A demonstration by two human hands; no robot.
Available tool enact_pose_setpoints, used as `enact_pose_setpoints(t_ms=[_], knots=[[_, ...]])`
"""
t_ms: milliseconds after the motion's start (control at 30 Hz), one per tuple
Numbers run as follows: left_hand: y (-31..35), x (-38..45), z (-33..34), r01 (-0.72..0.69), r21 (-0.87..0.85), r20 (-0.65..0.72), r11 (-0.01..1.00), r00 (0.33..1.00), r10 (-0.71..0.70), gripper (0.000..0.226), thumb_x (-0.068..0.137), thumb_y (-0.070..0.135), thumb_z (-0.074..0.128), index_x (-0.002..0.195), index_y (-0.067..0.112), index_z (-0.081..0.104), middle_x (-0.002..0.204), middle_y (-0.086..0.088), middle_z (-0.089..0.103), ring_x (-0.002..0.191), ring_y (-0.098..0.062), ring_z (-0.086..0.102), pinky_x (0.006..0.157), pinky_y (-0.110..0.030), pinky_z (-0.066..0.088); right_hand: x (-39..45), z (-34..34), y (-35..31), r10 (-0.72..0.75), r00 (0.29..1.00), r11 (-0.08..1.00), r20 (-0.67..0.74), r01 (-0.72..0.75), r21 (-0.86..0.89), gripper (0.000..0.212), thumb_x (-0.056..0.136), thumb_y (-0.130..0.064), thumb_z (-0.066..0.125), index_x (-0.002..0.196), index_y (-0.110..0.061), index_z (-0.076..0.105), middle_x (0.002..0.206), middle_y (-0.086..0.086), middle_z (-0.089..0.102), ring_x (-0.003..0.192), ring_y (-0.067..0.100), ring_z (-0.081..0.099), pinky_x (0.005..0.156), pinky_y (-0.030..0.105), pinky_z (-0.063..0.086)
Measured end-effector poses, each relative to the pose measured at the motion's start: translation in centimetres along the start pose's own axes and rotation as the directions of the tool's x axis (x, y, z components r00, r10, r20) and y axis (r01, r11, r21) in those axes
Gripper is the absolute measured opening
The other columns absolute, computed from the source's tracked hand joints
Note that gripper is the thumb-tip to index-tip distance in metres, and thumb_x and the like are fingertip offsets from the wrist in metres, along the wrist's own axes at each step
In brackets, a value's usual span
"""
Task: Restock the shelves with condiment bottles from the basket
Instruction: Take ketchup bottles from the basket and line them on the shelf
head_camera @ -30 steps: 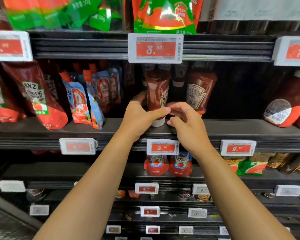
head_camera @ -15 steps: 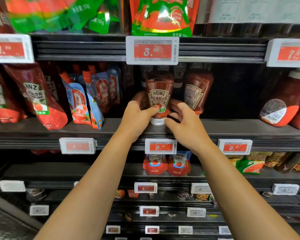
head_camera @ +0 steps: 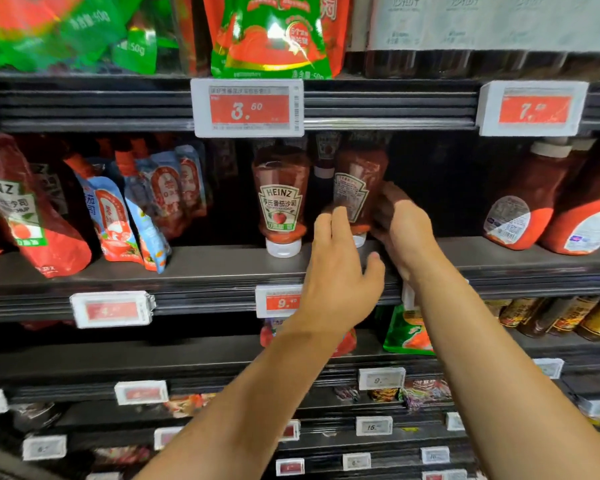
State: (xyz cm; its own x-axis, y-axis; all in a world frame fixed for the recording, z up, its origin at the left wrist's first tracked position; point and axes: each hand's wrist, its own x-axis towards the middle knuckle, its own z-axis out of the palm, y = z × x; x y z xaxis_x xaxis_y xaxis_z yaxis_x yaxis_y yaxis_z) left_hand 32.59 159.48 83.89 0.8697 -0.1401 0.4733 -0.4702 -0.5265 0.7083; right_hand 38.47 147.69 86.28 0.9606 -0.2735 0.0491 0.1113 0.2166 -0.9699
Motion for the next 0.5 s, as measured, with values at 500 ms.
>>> enact_pose_setpoints(t_ms=[500], knots=[[-0.6, 4.4, 0.6, 0.205, -0.021, 0.026, 0.978, 0.978, -0.205, 0.044, 0.089, 0.041, 0.072, 0.113, 0.012, 0.05, 0.107, -0.005, 0.058, 0.097, -0.021, 0.056, 0.076, -0.028, 0.041, 0.2, -2.0, 0.4, -0.062, 0.985, 0.987, 0.162, 0.037, 0.155, 0.019, 0.083, -0.011, 0.058, 0.086, -0.012, 0.076, 0.083, 0.007, 0.075, 0.074, 0.015, 0.072, 0.061, 0.024, 0.056]])
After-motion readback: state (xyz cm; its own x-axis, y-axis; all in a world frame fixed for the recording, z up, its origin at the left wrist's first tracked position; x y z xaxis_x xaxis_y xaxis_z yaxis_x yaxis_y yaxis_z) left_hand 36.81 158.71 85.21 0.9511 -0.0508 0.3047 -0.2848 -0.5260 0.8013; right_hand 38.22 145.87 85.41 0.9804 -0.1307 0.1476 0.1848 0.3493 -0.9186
